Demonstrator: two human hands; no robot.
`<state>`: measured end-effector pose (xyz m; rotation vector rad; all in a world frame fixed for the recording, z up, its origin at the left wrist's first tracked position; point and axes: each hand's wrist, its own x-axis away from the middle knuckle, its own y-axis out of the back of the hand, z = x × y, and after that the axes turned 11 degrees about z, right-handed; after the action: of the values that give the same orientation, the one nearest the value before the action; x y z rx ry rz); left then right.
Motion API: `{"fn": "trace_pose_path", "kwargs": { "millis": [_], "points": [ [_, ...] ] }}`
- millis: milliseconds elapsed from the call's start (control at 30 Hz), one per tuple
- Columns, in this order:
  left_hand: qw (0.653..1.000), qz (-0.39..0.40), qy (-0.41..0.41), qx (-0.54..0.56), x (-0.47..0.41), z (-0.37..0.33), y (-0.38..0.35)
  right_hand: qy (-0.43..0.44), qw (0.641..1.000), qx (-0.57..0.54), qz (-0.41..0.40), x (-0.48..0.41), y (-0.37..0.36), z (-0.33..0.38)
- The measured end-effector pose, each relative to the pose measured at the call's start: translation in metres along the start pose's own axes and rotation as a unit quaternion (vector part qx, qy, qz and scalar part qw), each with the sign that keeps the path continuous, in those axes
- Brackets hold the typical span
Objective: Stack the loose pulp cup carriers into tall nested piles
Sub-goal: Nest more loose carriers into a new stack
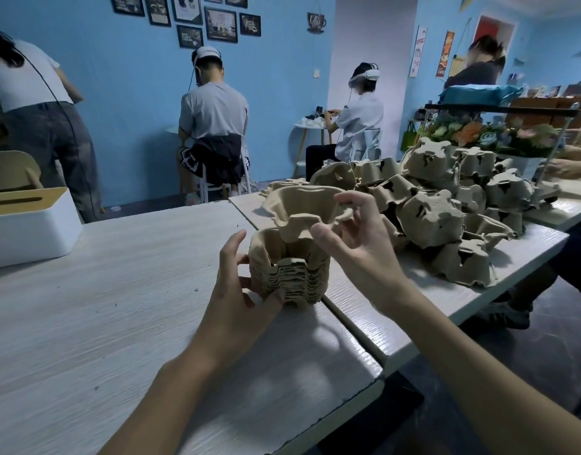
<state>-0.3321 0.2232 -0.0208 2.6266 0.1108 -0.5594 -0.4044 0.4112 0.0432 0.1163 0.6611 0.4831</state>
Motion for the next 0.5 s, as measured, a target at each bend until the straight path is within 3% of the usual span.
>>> {"fn": "trace_pose_path", "kwargs": {
  "millis": [367, 500],
  "points": [
    [1.000, -0.001, -0.007, 0.008, 0.001, -0.003, -0.002, -0.048, 0.995, 0.065, 0.051, 0.008, -0.006, -0.017],
    [1.000, -0.006, -0.014, 0.001, 0.001, -0.001, -0.002, -0.091, 0.981, 0.146, 0.094, 0.010, -0.004, -0.025]
  ]
}}
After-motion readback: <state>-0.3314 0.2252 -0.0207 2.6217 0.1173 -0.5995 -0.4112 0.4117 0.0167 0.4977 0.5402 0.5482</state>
